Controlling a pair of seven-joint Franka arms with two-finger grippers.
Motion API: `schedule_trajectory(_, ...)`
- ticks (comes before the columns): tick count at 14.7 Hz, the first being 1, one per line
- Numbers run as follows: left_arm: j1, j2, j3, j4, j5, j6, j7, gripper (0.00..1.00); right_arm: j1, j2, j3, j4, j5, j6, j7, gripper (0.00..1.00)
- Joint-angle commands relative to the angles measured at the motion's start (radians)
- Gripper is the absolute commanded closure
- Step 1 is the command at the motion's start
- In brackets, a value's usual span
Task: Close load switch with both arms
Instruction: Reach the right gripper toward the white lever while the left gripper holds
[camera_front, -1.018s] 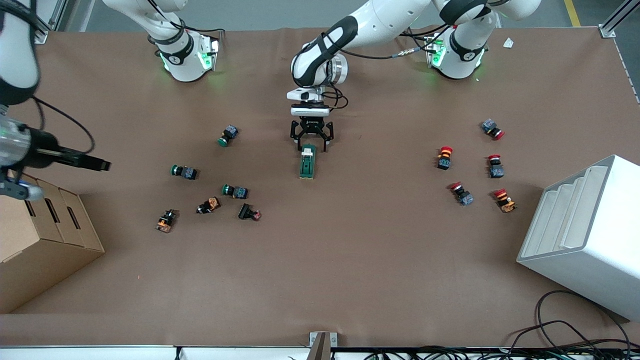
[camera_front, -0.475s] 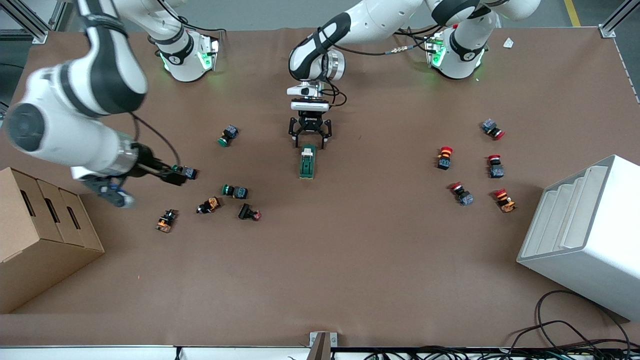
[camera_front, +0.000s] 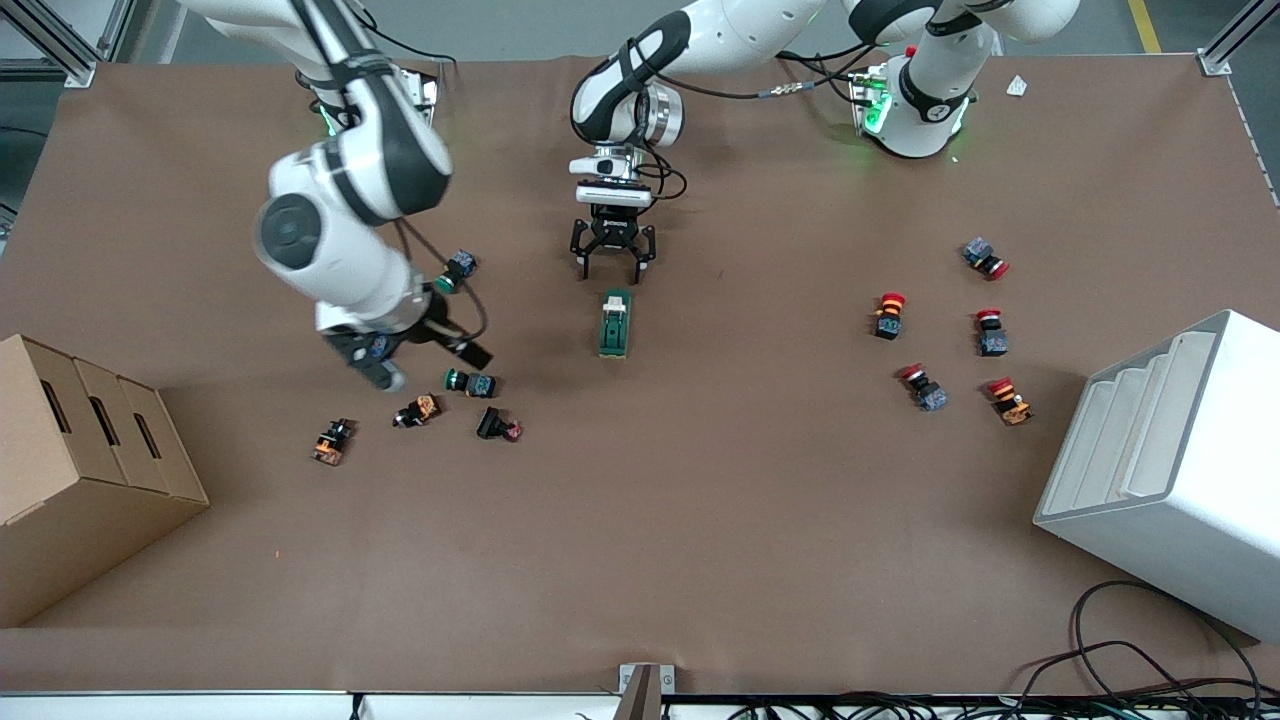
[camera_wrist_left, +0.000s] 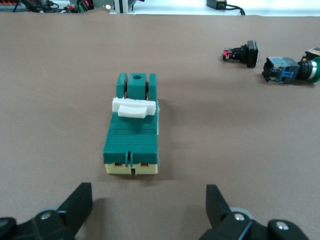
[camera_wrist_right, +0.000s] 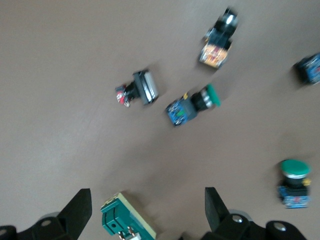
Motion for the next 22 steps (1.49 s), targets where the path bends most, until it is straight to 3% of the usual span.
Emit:
schedule_trajectory(1,-0.018,0.074,-0.003,0.036,-0.001,0.019,-0.027,0.00,0.073,0.001,-0.011,-0.071,0.023,0.123,0.076,0.00)
schedule_trajectory(3,-0.021,0.094,-0.002,0.056,0.001,0.019,-0.016,0.00,0.110,0.027,-0.011,-0.069,0.040,0.157,0.096,0.00)
schedule_trajectory(10,-0.037,0.100,-0.002,0.063,-0.018,0.002,-0.023,0.00,0.253,0.062,-0.011,-0.090,0.231,0.283,0.121,0.00)
schedule_trajectory(13,-0.038,0.103,-0.002,0.059,-0.021,-0.003,-0.021,0.00,0.319,0.078,-0.011,-0.164,0.288,0.440,0.121,0.00)
schedule_trajectory(16,-0.050,0.103,-0.002,0.057,-0.037,-0.007,-0.019,0.00,0.377,0.134,-0.011,-0.169,0.346,0.538,0.121,0.00)
schedule_trajectory(22,-0.066,0.103,-0.002,0.051,-0.044,-0.009,-0.018,0.00,0.425,0.207,-0.011,-0.158,0.354,0.623,0.116,0.00)
